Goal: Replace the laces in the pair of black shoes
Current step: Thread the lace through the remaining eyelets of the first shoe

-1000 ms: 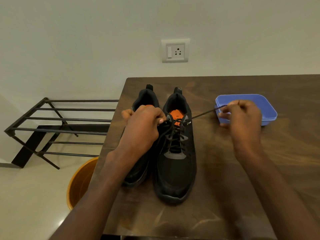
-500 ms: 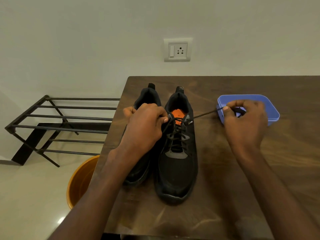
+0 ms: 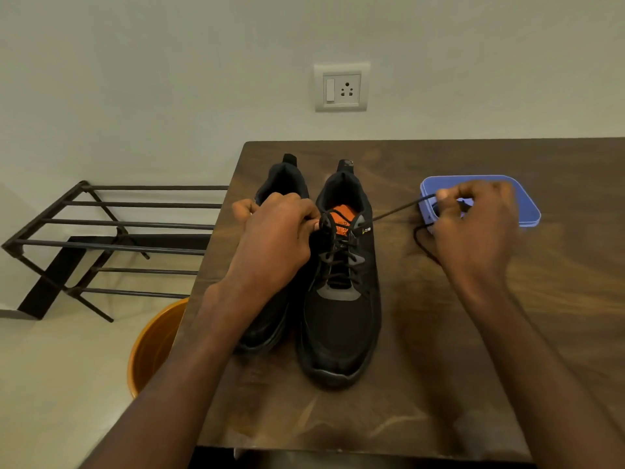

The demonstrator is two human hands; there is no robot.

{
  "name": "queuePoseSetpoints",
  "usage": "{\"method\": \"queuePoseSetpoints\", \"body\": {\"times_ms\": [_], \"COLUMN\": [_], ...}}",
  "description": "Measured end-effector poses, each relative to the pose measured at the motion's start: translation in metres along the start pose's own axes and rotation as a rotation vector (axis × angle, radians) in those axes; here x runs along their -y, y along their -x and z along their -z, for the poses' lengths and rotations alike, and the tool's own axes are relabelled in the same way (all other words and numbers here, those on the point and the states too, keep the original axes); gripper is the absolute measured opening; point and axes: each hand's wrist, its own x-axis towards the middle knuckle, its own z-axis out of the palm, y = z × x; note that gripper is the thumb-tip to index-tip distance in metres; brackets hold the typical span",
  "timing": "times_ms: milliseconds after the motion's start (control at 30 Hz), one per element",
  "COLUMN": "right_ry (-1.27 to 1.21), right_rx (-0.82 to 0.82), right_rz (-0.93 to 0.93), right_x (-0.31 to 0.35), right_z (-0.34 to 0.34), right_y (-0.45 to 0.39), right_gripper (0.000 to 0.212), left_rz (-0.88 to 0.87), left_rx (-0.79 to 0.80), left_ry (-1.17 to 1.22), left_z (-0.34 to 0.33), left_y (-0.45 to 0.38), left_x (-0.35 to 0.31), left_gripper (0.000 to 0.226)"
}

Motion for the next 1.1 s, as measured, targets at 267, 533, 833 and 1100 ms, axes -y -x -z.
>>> {"method": "queuePoseSetpoints", "body": {"times_ms": [267,533,833,1100], "right_ry": [-0.054,-0.009,-0.016,0.084], "right_rx": [0.461,0.409,0.451,0.596], "right_rz": [0.243,0.037,0.286,0.155], "right_x": [0.024,0.002,0.023,0.024], "right_z": [-0.025,-0.002,-0.023,-0.009], "right_y": [0.028,0.003,0.024,0.021], "right_gripper": [0.013,0.011,0.007,0.017], "left_rz": [-0.012,-0.025,-0.023,0.009], "left_rx": [-0.043,-0.049,-0.042,-0.013], "left_ry": [0.003,0.005,-0.010,-0.012], "left_z": [-0.001,0.000,0.001,0.005], "left_y": [0.001,0.001,0.002,0.003], "left_x": [-0.004,-0.001,-0.004,-0.007], "left_gripper": [0.008,0.007,0.009,0.011]}}
